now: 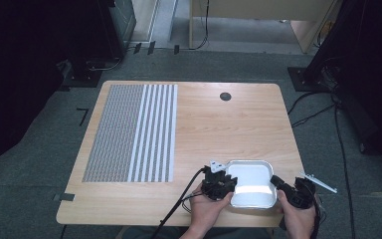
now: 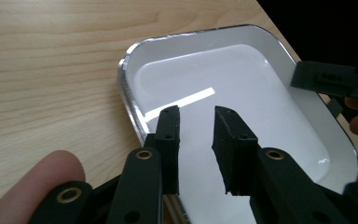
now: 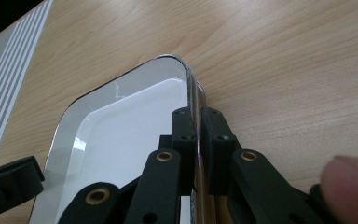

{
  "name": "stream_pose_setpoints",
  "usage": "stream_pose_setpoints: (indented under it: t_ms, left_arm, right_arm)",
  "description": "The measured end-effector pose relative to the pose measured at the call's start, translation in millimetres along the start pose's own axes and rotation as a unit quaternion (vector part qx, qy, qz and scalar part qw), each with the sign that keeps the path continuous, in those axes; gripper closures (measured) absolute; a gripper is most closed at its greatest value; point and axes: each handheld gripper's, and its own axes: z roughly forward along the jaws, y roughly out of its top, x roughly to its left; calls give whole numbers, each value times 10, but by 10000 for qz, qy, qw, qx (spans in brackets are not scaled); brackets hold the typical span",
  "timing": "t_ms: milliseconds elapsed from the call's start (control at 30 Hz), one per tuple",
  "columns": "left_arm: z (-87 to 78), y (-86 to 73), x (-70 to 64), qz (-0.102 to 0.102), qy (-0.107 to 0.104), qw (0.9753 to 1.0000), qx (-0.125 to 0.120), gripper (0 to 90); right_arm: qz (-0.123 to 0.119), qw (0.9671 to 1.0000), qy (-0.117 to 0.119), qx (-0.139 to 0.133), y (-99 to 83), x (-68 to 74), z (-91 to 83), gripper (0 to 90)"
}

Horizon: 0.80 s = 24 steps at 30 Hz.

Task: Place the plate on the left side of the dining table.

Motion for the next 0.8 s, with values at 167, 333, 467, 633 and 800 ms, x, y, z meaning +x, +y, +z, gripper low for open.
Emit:
stream_pose_setpoints:
  t_ms: [167, 333, 467, 633, 800]
  left_arm:
    - [-31, 1, 24, 76, 84, 9999, 4, 705]
    - [-5, -25, 46, -1, 40, 10000, 83, 700]
    - [1, -41, 52, -16, 44, 9999, 108, 700]
    - [-4, -32, 53, -42, 18, 9999, 104, 700]
    - [2, -39, 60, -27, 22, 9999, 127, 698]
  right_arm:
    - [229, 9996, 177, 10, 15, -82, -15, 858]
    - [442, 9983, 347, -140, 71, -160, -93, 882]
    - [501, 9977, 464, -22, 79, -208, -102, 891]
    - [477, 9970, 610, 24, 75, -192, -107, 894]
    - [484, 9971, 596, -8, 68, -187, -106, 897]
